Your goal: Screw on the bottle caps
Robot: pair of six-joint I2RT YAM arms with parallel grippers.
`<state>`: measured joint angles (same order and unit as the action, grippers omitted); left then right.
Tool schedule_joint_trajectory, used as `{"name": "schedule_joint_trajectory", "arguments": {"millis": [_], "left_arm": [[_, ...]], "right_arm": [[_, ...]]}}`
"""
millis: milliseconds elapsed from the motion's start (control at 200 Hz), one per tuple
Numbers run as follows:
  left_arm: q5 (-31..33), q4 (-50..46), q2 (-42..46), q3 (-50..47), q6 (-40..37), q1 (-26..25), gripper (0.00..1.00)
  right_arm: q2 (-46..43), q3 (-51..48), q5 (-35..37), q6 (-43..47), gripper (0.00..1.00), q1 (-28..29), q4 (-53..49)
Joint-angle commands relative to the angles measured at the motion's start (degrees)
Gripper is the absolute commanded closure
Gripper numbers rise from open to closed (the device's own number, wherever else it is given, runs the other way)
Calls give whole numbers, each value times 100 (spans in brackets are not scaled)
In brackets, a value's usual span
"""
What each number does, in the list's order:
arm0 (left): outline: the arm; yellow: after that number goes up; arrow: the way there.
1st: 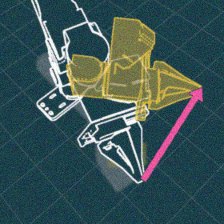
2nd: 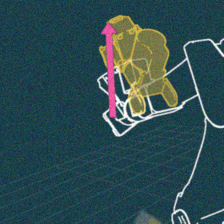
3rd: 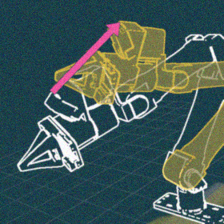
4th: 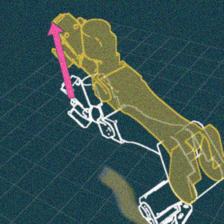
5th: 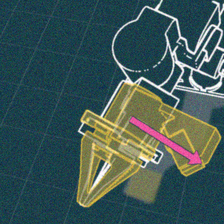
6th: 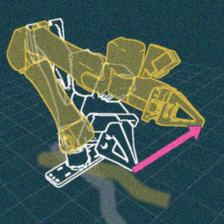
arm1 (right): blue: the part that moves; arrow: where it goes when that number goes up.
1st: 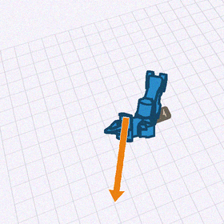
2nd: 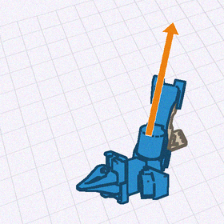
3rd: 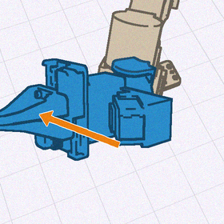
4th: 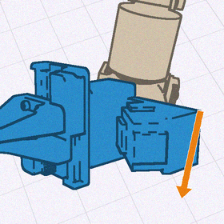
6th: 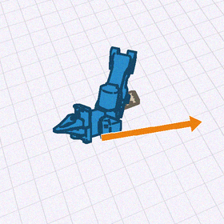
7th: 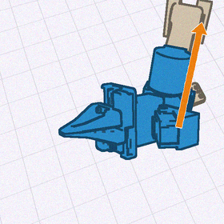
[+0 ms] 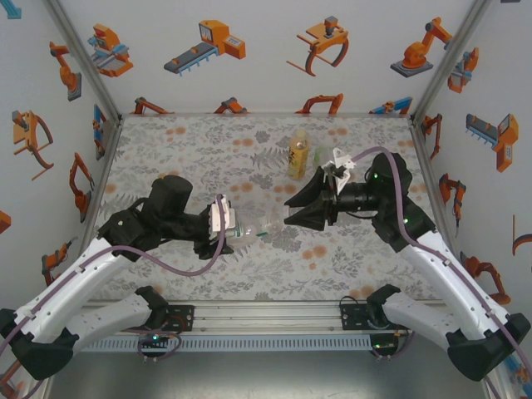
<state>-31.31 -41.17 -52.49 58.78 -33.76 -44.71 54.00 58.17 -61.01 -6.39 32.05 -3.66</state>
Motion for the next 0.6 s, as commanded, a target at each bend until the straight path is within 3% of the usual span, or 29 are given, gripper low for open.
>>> {"name": "schedule_joint_trajectory", "arguments": {"millis": [0, 596], "left_arm": [[-208, 17, 91, 26, -134, -47, 76], [-201, 45, -23, 73, -140, -98, 79]], "right_arm": [[44, 160, -46, 557, 99, 98, -454], [208, 427, 245, 671, 100, 522, -635]]}}
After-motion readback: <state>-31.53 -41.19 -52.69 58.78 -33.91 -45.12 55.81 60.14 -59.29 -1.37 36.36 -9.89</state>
